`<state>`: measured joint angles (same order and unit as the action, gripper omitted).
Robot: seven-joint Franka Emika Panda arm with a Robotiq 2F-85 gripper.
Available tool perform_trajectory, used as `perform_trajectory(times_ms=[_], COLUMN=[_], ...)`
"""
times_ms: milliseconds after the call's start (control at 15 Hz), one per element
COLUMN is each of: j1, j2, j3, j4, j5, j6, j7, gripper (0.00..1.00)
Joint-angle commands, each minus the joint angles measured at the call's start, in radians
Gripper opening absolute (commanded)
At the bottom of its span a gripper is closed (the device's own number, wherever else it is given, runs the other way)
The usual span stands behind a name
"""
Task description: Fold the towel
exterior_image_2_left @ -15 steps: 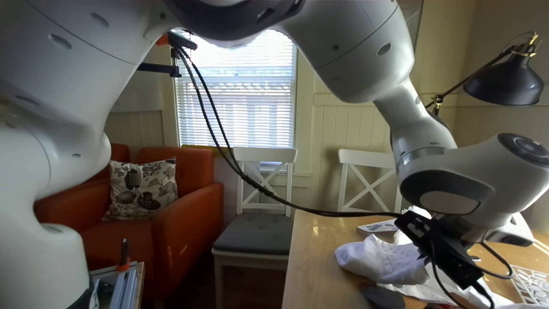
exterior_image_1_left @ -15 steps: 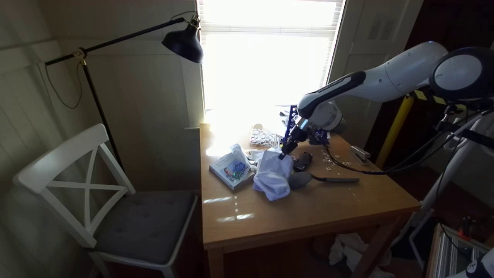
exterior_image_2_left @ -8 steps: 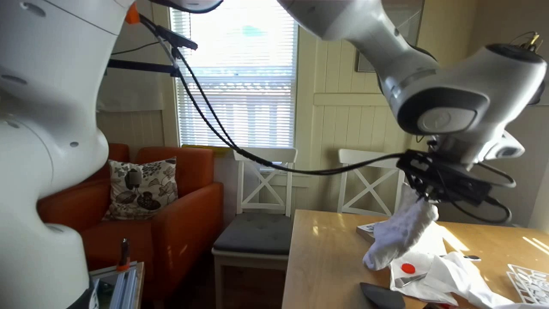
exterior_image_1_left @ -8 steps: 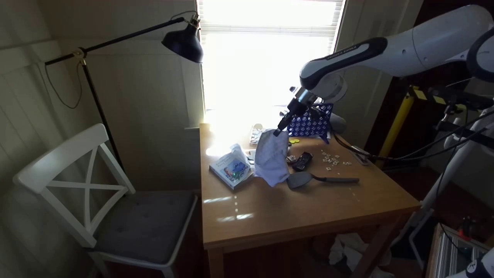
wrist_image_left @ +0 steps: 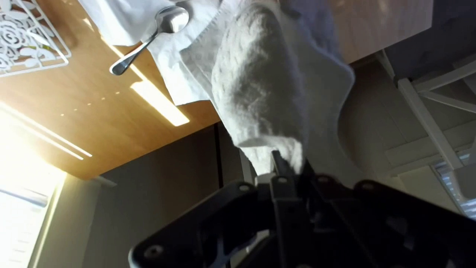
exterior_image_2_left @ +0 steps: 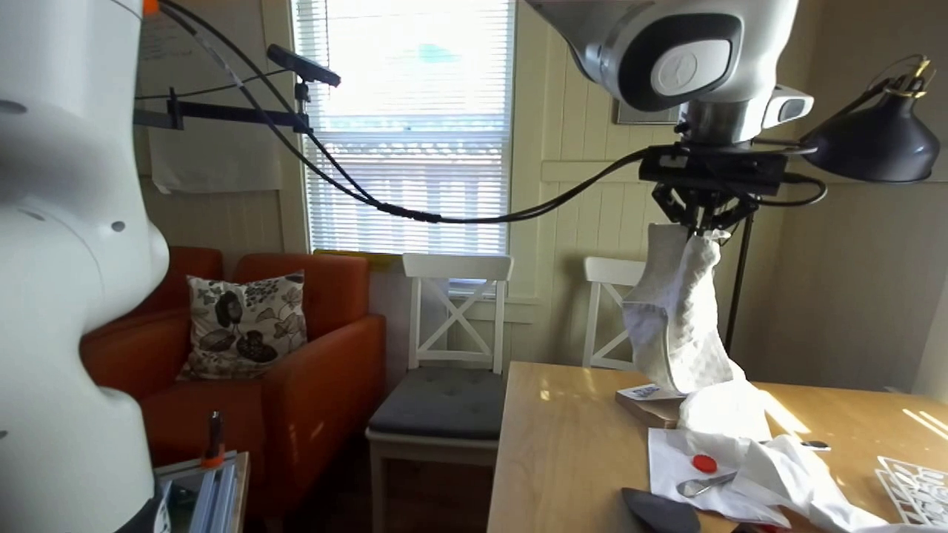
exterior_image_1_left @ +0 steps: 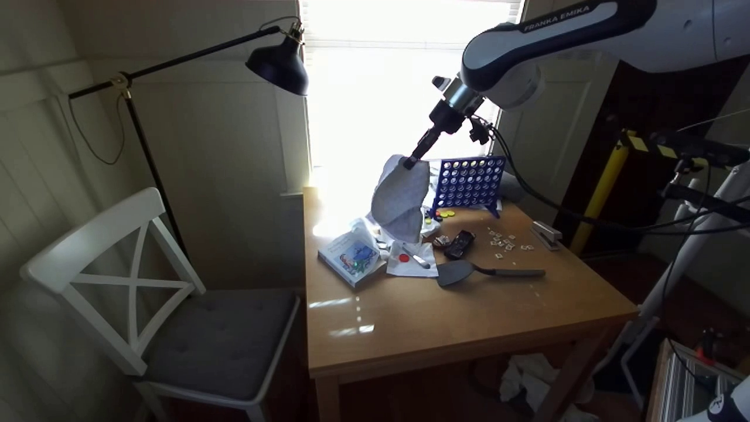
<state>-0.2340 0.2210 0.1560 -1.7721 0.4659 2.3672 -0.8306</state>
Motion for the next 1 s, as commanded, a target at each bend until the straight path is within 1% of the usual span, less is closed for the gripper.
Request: perform_trajectory(times_ms=[0, 67, 133, 267, 333, 400, 467, 533, 667, 733, 933], j1=[0.046, 0.09, 0.084, 0.112, 0.135, 0.121, 0.113, 0.122, 0.114, 0.105, 0.091], j2=[-0.032, -0.028, -0.012, 0.017, 0.022, 0.019, 0.021, 0.029, 0.04, 0.043, 0.031], j3=[-0.043, -0.074, -0.074, -0.107, -0.141, -0.131, -0.124, -0.14, -0.126, -0.108, -0.078], j4=[-0.039, -0.08, -0.074, -0.092, -0.106, -0.098, -0.092, -0.081, -0.042, -0.025, 0.014], j5=[-0.013, -0.081, -0.039, -0.131, -0.251, -0.264, -0.275, -0.316, -0.316, -0.282, -0.19], j6=[-0.054, 0.137, 0.182, 0.306, 0.291, 0.19, 0.124, 0.085, -0.047, -0.111, -0.237], j7=[-0.037, 0.099, 0.093, 0.199, 0.291, 0.264, 0.262, 0.316, 0.308, 0.263, 0.148], gripper=[0.02, 0.02, 0.02, 0.02, 0.02, 0.02, 0.02, 0.02, 0.02, 0.02, 0.02])
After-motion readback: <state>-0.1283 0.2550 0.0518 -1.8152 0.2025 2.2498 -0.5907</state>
